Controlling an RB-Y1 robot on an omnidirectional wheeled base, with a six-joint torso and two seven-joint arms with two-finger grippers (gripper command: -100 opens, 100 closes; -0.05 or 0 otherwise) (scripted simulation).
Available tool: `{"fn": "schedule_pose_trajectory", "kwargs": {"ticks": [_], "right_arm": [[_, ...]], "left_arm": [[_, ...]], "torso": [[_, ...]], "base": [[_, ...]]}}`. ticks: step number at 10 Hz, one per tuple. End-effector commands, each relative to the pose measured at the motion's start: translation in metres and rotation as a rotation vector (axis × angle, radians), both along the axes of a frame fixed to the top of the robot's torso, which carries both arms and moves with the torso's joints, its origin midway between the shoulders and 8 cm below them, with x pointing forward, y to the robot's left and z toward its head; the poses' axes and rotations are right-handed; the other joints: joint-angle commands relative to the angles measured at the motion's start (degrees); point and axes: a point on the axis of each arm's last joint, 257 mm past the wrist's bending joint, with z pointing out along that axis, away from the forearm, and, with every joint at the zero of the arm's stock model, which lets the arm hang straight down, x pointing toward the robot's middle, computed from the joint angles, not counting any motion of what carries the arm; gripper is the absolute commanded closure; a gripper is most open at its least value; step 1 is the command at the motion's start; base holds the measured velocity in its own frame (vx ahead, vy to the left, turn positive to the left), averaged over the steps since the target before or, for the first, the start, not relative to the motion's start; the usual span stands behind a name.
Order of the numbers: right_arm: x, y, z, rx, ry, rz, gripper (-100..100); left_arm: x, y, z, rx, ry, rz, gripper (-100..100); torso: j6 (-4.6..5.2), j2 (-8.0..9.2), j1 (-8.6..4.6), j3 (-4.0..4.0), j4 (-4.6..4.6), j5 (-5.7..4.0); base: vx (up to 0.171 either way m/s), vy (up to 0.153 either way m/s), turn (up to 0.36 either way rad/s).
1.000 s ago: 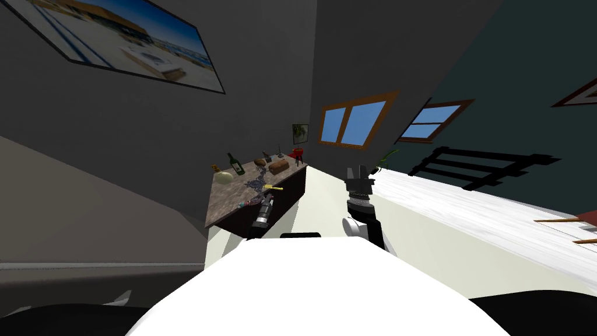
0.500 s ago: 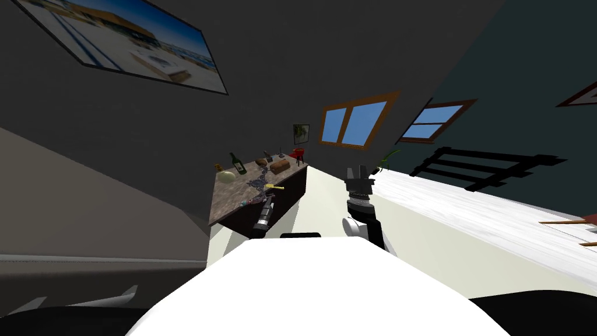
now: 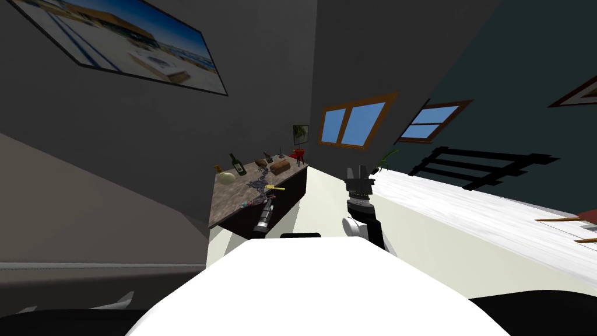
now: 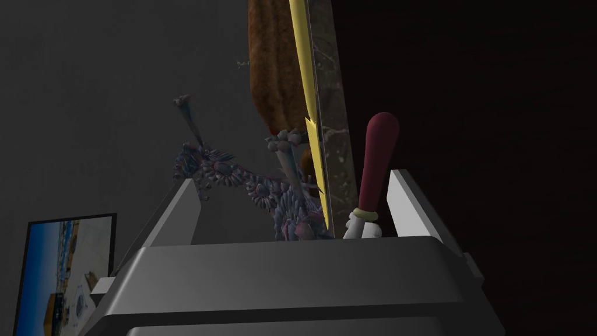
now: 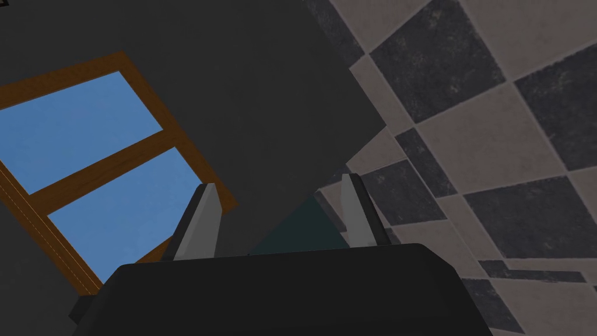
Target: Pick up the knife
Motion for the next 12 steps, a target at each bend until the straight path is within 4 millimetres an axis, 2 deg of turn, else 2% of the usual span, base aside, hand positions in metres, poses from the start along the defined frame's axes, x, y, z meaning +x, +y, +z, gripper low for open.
{"fn": "schedule_pose_trajectory", "kwargs": {"ticks": [1,8,12], "right_arm": [[0.000,0.000,0.000,0.000,0.000,0.000,0],[0.000,0.000,0.000,0.000,0.000,0.000,0],[0.000,0.000,0.000,0.000,0.000,0.000,0]], "left_arm": [[-0.001,0.004,-0.006,0.005,-0.002,0.005,-100],[-0.004,0.021,-0.017,0.008,-0.046,0.050,-100],[-0.003,0.018,-0.014,-0.025,-0.091,0.088,-100]], "torso": [[0.00,0.00,0.00,0.00,0.00,0.00],[0.00,-0.15,0.10,-0.09,-0.03,0.03],[0.12,-0.41,0.15,-0.09,0.22,-0.11]], "base": [[0.069,0.060,-0.058],[0.077,0.070,-0.096],[0.059,0.079,-0.093]]}}
